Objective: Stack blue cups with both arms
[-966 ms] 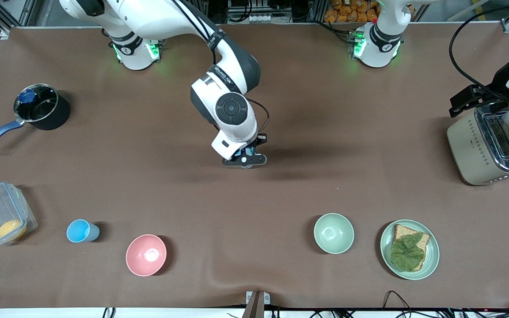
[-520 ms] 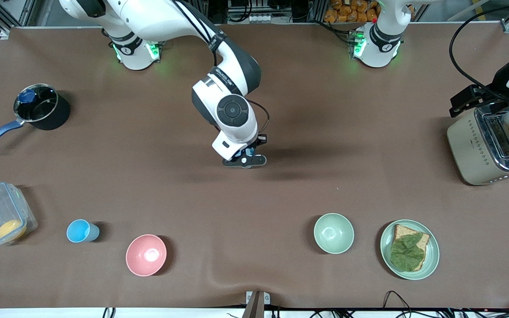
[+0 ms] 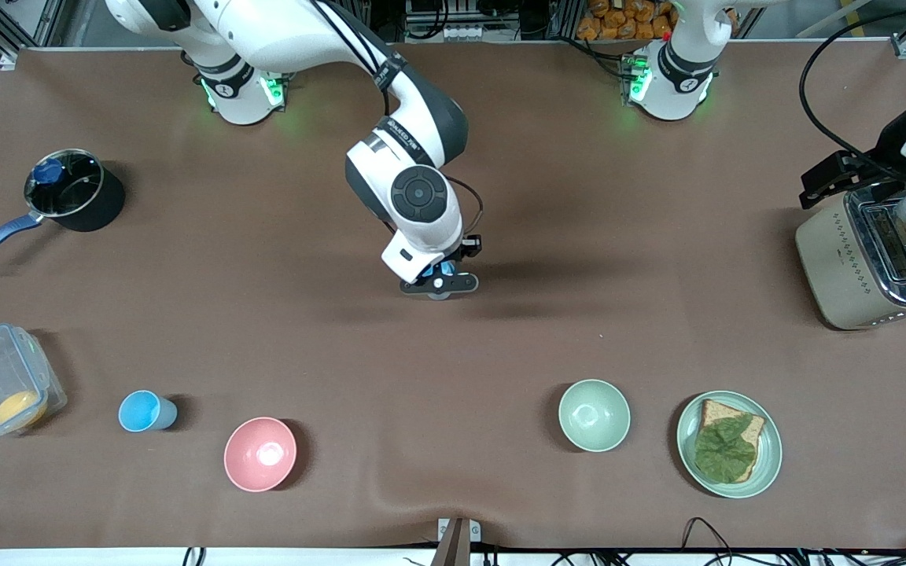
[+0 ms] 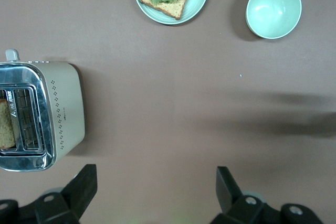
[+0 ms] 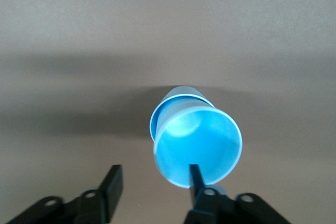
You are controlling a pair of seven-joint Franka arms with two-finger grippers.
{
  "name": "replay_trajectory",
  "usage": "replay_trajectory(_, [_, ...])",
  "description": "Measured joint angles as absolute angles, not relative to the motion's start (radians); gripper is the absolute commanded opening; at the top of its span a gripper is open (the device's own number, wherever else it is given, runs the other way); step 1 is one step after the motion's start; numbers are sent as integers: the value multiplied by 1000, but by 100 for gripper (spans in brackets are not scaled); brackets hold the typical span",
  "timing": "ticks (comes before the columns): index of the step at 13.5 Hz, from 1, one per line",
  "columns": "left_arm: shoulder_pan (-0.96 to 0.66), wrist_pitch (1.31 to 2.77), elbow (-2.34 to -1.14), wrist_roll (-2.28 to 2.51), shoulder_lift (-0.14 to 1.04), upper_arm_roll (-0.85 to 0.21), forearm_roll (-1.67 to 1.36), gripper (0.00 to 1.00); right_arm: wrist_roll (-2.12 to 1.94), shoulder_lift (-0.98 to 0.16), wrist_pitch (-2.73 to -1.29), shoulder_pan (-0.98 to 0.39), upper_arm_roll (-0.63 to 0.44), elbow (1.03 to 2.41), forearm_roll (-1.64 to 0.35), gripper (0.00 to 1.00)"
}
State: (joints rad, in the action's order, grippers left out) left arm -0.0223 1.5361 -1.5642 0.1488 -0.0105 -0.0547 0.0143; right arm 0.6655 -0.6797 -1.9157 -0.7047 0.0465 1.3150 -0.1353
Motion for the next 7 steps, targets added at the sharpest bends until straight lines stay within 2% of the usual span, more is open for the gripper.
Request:
replay_trajectory(3, [-23,1546,-1564,149,-10,-55,-2,100,667,-656,-1895,-655,33,1290,-139,100])
replay_trajectory(7, [-23,1549,-1564,149,-10,-55,-10,100,455,-560,-1746,-495,28,1301,-149,100])
